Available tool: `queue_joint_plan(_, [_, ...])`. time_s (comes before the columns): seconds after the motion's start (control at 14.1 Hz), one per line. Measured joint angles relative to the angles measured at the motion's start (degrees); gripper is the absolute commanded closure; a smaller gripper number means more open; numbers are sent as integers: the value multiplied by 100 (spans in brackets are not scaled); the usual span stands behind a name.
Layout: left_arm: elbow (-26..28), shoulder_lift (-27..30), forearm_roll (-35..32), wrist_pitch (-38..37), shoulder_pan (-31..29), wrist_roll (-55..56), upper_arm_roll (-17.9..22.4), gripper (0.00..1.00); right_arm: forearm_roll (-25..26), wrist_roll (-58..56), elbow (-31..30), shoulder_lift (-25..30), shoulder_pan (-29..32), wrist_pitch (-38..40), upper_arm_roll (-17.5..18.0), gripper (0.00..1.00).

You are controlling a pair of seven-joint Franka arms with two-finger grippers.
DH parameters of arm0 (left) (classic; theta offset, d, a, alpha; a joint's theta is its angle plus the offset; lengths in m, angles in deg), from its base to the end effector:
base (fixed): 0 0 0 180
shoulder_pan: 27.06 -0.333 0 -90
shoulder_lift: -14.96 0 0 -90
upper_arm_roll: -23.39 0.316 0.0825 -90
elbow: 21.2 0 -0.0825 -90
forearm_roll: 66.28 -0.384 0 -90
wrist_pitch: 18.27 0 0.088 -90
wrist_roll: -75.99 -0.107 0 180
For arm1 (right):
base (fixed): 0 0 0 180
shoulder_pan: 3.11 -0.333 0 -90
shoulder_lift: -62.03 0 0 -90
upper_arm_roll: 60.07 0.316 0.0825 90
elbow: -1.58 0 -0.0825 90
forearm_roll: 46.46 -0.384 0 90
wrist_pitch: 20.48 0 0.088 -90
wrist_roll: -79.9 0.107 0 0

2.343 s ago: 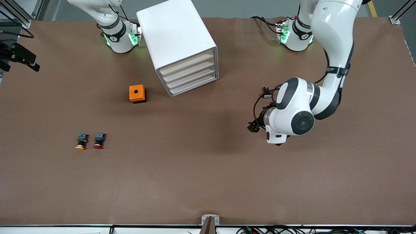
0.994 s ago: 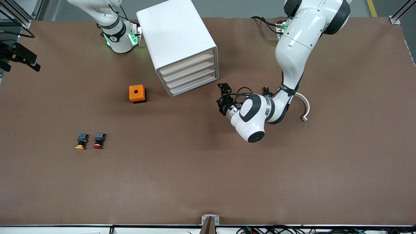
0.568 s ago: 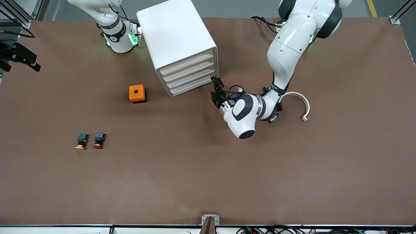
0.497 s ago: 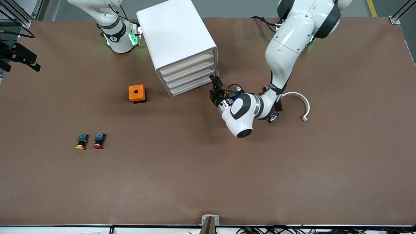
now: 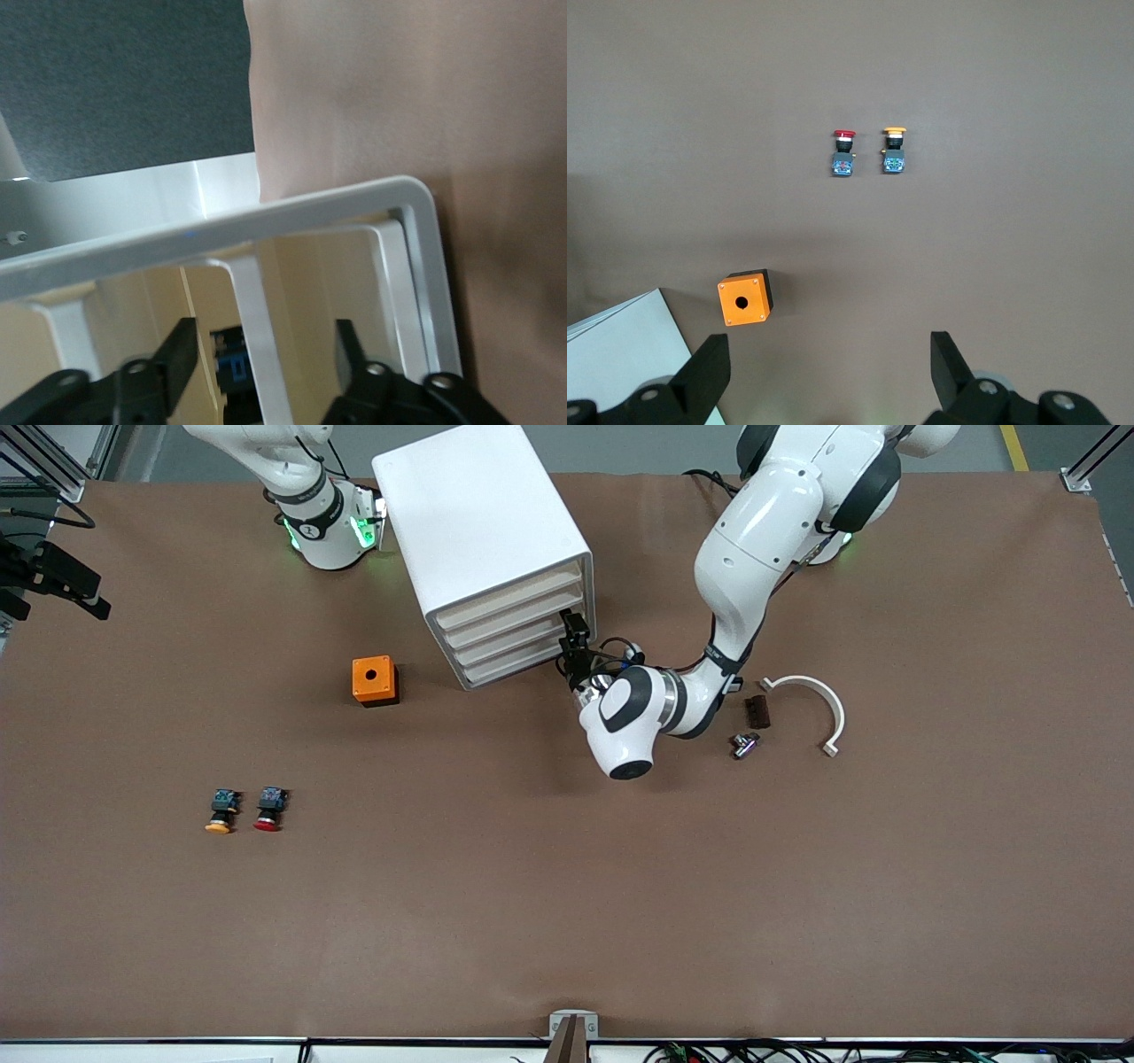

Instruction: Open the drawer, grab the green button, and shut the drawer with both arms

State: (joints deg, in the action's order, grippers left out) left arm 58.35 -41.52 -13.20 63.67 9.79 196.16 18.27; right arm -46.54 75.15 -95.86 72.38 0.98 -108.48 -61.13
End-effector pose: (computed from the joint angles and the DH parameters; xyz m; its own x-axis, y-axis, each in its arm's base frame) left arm 0.4178 -0.4898 0.1272 -0.2630 0.9551 -0.1364 0.2815 -0.0593 -0.9577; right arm 0.4913 -0.0451 0.6550 0.9998 -0.0067 0.0162 -0.0066 -1.0000 -0.0034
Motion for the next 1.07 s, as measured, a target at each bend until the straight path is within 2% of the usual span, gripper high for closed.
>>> queue_joint_plan(0.28, [15, -66, 0, -304, 104, 1, 2, 78, 0, 0, 1, 0, 0, -10, 0, 0])
queue_joint_plan(1.07, [23, -70, 261, -311, -167, 2, 84, 79, 0, -6, 84, -37, -9, -20, 16, 0])
